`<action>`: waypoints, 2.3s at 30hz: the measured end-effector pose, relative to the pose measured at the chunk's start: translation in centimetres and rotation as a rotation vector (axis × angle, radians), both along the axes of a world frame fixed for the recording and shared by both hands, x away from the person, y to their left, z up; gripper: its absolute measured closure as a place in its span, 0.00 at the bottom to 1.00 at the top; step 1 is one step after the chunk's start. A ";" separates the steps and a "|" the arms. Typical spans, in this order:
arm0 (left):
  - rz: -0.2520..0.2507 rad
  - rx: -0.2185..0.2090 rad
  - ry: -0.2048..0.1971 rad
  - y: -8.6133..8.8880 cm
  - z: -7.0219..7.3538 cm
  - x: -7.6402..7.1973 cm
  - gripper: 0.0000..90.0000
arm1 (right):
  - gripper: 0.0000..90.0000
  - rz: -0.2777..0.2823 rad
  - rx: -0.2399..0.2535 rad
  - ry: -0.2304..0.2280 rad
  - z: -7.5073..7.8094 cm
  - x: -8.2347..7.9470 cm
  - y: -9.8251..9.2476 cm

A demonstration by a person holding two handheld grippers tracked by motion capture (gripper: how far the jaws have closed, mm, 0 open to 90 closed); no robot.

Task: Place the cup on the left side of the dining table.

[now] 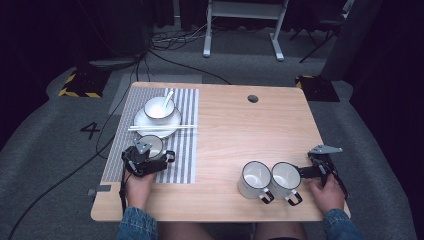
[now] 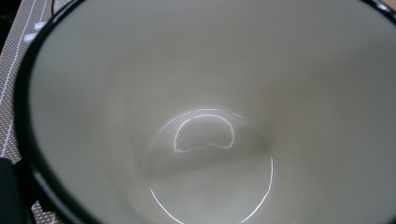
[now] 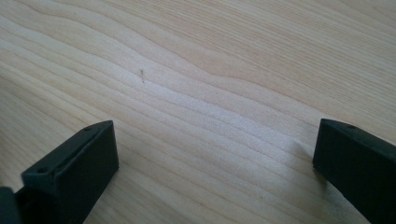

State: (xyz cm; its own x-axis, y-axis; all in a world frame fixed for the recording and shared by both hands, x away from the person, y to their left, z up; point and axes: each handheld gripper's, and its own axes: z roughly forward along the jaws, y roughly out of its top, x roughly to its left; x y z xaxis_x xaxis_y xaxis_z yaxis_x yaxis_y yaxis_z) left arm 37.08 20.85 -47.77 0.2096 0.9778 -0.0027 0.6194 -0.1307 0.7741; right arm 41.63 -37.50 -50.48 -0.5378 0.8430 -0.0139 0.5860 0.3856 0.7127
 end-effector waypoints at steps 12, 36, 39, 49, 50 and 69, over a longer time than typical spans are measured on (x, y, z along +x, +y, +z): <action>-0.052 -0.046 -0.088 1.6 2.5 -4.3 0.04 | 0.00 0.002 0.000 0.000 0.0 0.0 0.0; -0.251 -0.082 -0.058 4.0 4.6 -10.8 0.04 | 0.00 0.005 0.000 -0.002 0.0 0.1 0.0; -0.240 -0.117 -0.038 4.9 4.0 -11.4 0.04 | 0.00 0.005 0.000 -0.002 0.0 0.1 0.0; -0.202 -0.109 0.020 6.9 2.3 -11.8 0.04 | 0.00 0.006 0.000 -0.002 0.0 0.1 0.0; -0.200 -0.089 0.048 7.1 1.9 -11.6 0.04 | 0.00 0.006 0.000 -0.002 0.0 0.1 0.0; -0.164 -0.006 0.222 7.5 -2.1 -9.8 0.06 | 0.00 0.006 0.000 -0.002 0.0 0.1 0.0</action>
